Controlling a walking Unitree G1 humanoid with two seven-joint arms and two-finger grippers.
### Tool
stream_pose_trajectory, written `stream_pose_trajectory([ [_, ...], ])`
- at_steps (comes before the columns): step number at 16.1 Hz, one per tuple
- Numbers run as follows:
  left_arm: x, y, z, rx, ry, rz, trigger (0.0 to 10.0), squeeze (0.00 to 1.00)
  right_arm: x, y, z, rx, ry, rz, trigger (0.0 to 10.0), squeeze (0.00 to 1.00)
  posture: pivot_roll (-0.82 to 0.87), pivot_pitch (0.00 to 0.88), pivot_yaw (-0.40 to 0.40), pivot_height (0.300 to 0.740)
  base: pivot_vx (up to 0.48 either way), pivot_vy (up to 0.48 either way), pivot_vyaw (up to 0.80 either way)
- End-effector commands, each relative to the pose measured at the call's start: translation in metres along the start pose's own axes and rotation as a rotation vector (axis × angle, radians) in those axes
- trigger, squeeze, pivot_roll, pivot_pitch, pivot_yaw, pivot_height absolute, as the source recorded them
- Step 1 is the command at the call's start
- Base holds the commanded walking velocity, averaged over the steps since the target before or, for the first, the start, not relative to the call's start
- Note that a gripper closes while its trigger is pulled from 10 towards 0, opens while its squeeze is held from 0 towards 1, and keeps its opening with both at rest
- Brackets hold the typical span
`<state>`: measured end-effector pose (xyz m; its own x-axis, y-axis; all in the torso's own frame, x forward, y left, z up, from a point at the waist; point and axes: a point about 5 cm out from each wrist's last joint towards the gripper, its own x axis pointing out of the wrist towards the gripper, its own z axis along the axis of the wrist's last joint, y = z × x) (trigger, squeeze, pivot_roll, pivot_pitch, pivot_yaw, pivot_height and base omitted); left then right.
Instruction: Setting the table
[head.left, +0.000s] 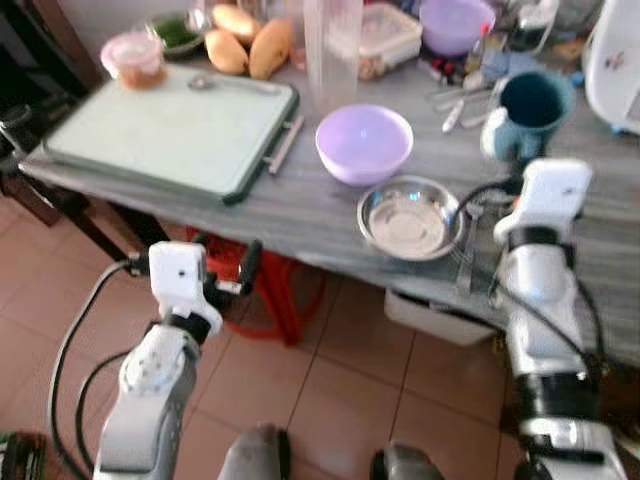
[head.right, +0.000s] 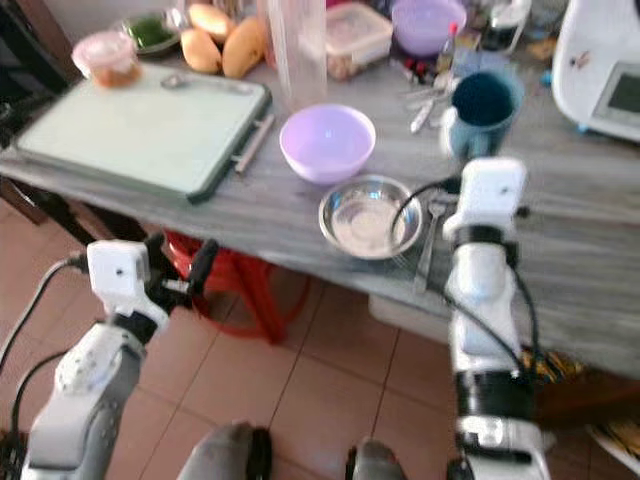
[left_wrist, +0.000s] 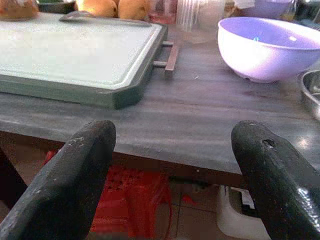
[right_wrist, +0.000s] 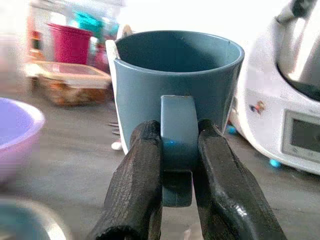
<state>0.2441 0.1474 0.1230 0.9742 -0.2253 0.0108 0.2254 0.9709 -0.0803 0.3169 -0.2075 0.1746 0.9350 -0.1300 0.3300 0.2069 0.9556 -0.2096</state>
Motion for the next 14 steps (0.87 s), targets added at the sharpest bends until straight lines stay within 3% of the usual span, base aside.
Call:
stream_pose_trajectory([
  [1,0.001,0.002,-0.001,0.016,-0.005,0.019,10.0,0.0,0.001,0.003,0.007,0.002,-0.027,0.014,10.0,0.0,0.02,0.026,0.028,0.74,0.0,0.0,0.0],
  [6,0.008,0.005,0.0,0.027,-0.038,0.035,10.0,0.0,0.015,0.002,0.01,0.049,-0.004,0.006,10.0,0.0,0.02,0.018,0.009,0.74,0.0,0.0,0.0],
  [11,-0.007,-0.003,-0.004,0.03,0.001,-0.008,10.0,0.0,0.028,0.006,-0.001,0.098,0.057,0.025,10.0,0.0,0.06,0.078,0.045,0.74,0.0,0.0,0.0],
  [14,-0.015,0.003,-0.003,0.056,0.021,-0.003,10.0,0.0,0.032,0.01,-0.005,0.126,0.075,0.034,10.0,0.0,0.1,0.11,0.066,0.74,0.0,0.0,0.0],
])
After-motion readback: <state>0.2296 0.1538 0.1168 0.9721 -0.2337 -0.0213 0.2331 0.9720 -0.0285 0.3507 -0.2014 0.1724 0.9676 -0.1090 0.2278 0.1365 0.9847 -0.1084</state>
